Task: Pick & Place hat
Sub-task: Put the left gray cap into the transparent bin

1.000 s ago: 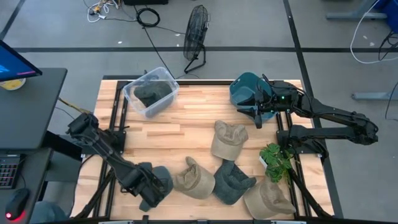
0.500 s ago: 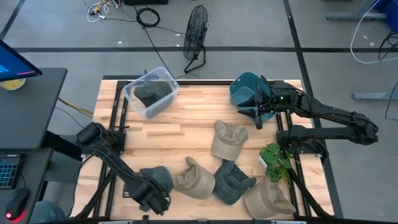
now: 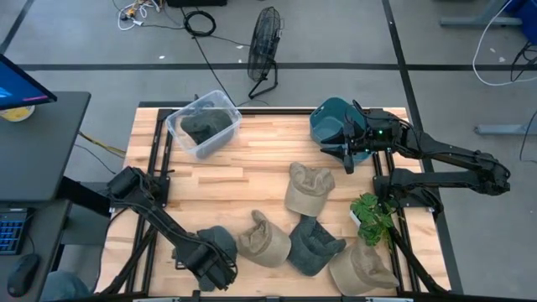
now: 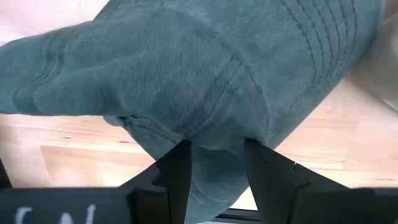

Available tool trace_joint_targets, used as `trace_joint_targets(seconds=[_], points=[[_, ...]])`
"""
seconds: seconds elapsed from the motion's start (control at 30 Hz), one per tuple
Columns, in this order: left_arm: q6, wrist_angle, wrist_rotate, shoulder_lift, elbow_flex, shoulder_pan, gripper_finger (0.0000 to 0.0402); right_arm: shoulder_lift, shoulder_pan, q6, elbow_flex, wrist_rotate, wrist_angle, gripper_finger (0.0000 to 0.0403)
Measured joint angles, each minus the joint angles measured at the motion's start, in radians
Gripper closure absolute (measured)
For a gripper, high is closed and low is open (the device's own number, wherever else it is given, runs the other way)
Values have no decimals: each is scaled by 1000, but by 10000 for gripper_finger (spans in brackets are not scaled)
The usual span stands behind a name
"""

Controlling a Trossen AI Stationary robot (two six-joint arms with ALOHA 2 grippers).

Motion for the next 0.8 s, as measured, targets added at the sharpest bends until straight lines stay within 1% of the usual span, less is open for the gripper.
trace_joint_targets(seconds=[0.3, 0.4, 0.6, 0.63, 0.7, 0.8], points=[[-7, 65, -4, -1, 0, 40, 250, 0, 0, 0, 0, 0, 8, 263], [2, 55, -26, -14, 16, 46, 250, 0, 0, 0, 0, 0, 8, 263], [7, -11, -34, -22, 89, 61, 251, 0, 0, -1, 0, 0, 12, 263], [37, -27, -56, -21, 105, 61, 251, 0, 0, -5, 0, 0, 13, 263], [176, -61, -97, -23, 128, 61, 253, 0, 0, -23, 0, 0, 13, 263], [512, -96, -114, -22, 138, 61, 262, 0, 0, -60, 0, 0, 13, 263]])
